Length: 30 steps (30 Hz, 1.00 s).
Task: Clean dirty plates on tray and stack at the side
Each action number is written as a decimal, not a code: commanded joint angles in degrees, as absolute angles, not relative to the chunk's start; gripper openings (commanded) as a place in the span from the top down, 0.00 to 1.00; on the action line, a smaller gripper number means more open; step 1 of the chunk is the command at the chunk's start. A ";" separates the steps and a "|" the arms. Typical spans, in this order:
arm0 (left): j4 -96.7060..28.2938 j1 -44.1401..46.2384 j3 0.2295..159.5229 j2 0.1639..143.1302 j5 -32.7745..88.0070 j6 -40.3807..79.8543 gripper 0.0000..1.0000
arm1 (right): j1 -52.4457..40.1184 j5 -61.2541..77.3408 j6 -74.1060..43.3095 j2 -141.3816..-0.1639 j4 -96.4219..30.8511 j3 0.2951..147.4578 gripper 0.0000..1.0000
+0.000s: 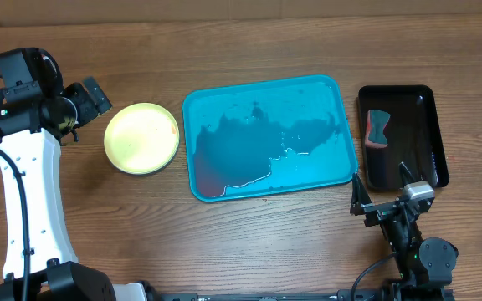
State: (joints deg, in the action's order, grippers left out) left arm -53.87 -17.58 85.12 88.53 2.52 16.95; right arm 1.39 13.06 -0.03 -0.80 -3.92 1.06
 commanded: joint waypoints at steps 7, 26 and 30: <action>-53.78 -17.21 85.56 88.92 2.37 16.29 0.00 | 1.02 13.10 -0.40 -0.16 -3.51 0.45 0.00; -42.92 -11.68 74.02 69.71 -4.89 10.94 0.00 | 1.02 13.10 -0.40 -0.16 -3.51 0.45 0.00; -32.58 -11.66 60.58 58.98 -1.78 10.37 0.00 | 1.02 13.10 -0.38 -0.16 -3.51 0.45 0.00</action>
State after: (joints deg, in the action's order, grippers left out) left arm -34.79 -11.66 67.75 63.88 -3.40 12.80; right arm 1.39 13.13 -0.03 -0.80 -3.92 1.06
